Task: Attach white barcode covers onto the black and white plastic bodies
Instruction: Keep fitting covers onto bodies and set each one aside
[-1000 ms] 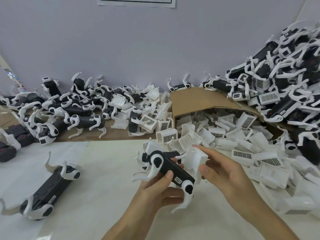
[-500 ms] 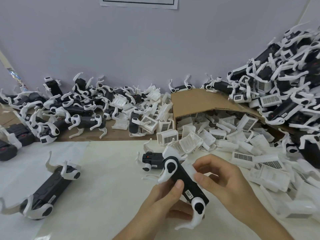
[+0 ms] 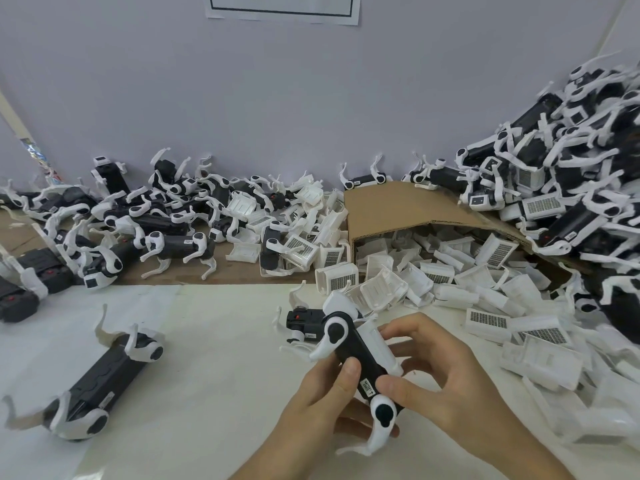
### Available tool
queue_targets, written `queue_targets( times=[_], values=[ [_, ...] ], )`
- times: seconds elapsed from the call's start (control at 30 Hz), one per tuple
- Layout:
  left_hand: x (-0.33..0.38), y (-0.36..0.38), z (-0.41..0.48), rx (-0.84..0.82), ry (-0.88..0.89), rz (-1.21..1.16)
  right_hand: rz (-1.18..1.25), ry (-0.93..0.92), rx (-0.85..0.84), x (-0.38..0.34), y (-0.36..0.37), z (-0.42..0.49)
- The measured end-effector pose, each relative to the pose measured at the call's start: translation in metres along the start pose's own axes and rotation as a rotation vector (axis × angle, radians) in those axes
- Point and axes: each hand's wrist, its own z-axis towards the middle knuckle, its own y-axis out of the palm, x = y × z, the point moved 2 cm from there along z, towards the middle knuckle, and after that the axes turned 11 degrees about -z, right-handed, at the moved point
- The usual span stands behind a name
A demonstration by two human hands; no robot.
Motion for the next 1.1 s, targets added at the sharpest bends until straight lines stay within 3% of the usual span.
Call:
queue_targets(
  times=[0.2,0.47,0.7,1.1],
  values=[
    [-0.002,-0.003,0.0,0.063,0.012,0.034,-0.038,-0.002,0.087,0.001,0.002,-0.001],
    [0.002,-0.003,0.001,0.063,-0.019,-0.015,-0.013,-0.012,-0.016,-0.004,0.004,-0.001],
    [0.004,-0.003,0.002,0.036,0.006,0.042,-0.106,-0.037,0.013,-0.007,0.005,-0.002],
    [0.003,-0.006,0.002,0.056,0.061,-0.112,-0.16,-0.089,-0.049,-0.013,0.007,-0.004]
  ],
)
